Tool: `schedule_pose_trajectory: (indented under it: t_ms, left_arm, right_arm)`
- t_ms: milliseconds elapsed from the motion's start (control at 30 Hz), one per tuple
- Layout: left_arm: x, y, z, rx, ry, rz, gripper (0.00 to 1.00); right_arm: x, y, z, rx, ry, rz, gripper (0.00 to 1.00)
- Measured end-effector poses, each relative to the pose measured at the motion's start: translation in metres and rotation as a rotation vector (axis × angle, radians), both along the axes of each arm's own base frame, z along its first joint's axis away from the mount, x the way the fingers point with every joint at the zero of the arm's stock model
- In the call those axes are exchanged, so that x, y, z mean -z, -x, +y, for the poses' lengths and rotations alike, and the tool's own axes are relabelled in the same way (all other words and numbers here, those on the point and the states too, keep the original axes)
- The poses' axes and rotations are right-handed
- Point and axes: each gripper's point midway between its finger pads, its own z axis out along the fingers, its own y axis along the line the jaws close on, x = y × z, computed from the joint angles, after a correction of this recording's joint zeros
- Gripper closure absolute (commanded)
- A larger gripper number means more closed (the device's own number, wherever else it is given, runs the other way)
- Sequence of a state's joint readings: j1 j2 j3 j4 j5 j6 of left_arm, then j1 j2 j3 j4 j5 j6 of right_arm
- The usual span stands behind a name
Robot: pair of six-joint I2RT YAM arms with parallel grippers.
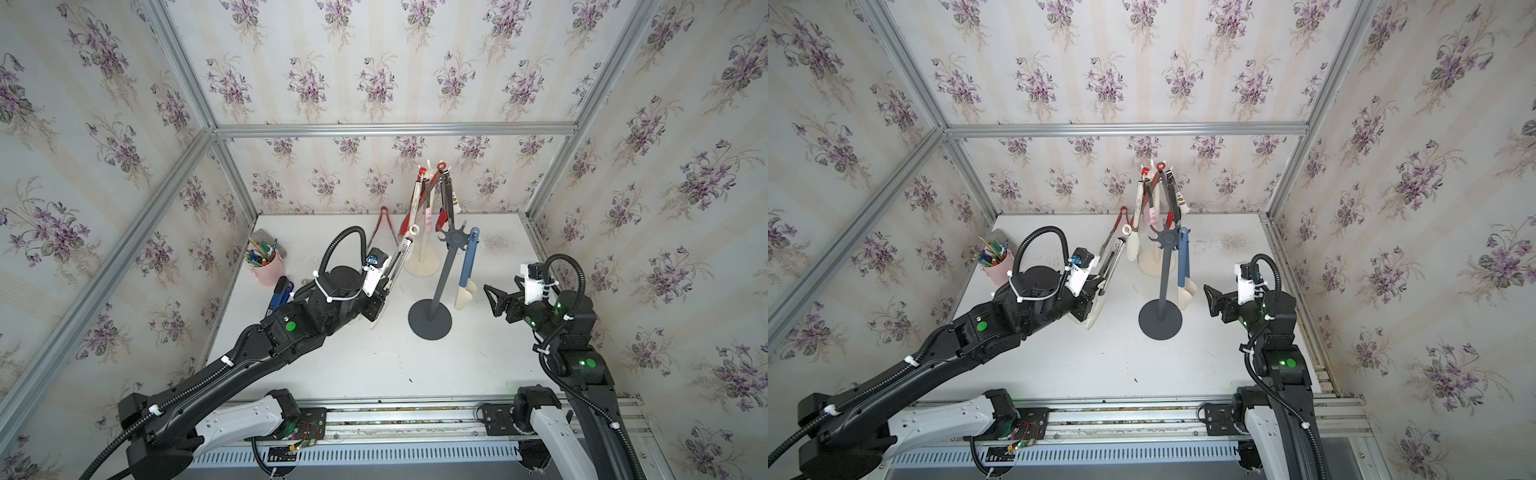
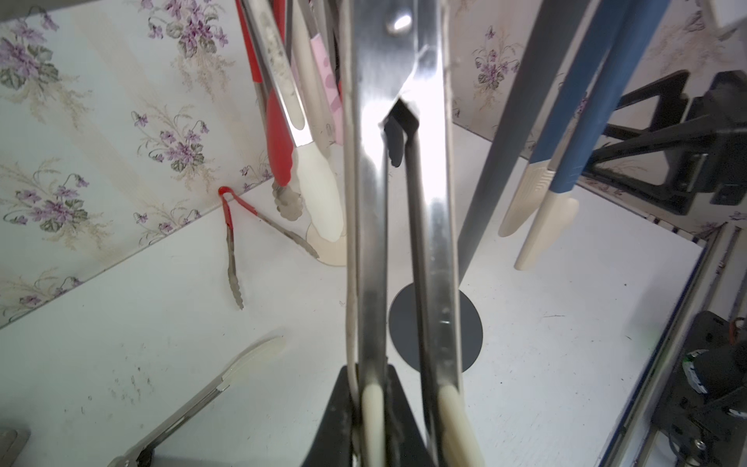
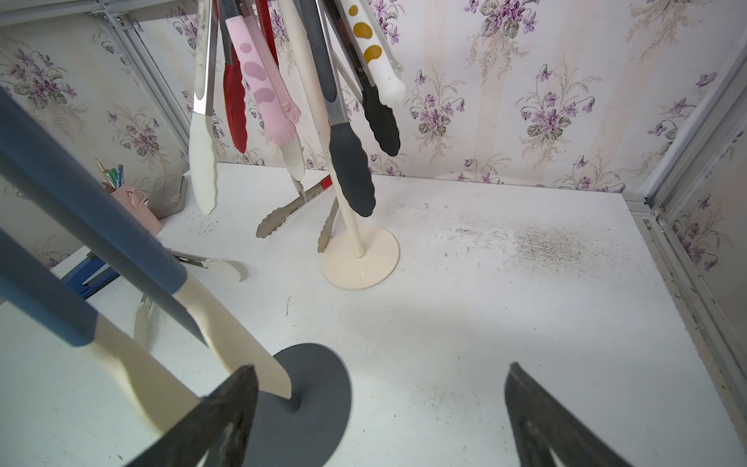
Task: Hang food tongs on kitchen utensil racks
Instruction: Hang the food tongs on the rack.
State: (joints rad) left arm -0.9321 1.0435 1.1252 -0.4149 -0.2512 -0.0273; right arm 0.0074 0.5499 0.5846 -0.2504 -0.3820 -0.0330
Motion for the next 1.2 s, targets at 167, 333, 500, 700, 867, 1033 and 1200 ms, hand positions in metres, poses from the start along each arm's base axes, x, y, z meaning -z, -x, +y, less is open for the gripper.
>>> schedule_pose_trajectory:
  t_ms: [167, 333, 500, 700, 867, 1033, 1200]
  left_arm:
    - [-0.012, 0.014, -0.024, 0.068, -0.014, -0.039, 0.92]
    - [-0.018, 0.027, -0.044, 0.110, -0.047, -0.075, 0.92]
    - [-0.014, 0.032, -0.046, 0.104, -0.084, -0.090, 0.93]
    - [-0.012, 0.038, -0.049, 0.102, -0.113, -0.100, 0.93]
    - [-0.012, 0.047, -0.058, 0.105, -0.135, -0.119, 0.92]
    - [-0.012, 0.047, -0.066, 0.085, -0.172, -0.131, 0.92]
    - [-0.013, 0.043, -0.070, 0.058, -0.203, -0.140, 0.92]
  right_arm:
    - [-0.001, 0.001, 0.000, -0.001, 0.001, -0.006, 0.06]
    - [-0.001, 0.001, 0.000, -0.002, 0.004, -0.006, 0.06]
    - [-0.001, 0.001, 0.000, -0.006, 0.014, -0.009, 0.06]
    - [0.001, 0.000, 0.001, -0.010, 0.016, -0.005, 0.06]
    - [0.001, 0.000, 0.001, -0.012, 0.018, -0.005, 0.06]
    - [0.000, 0.000, 0.002, -0.018, 0.016, -0.005, 0.06]
    - [0.000, 0.001, 0.003, -0.025, 0.014, -0.008, 0.06]
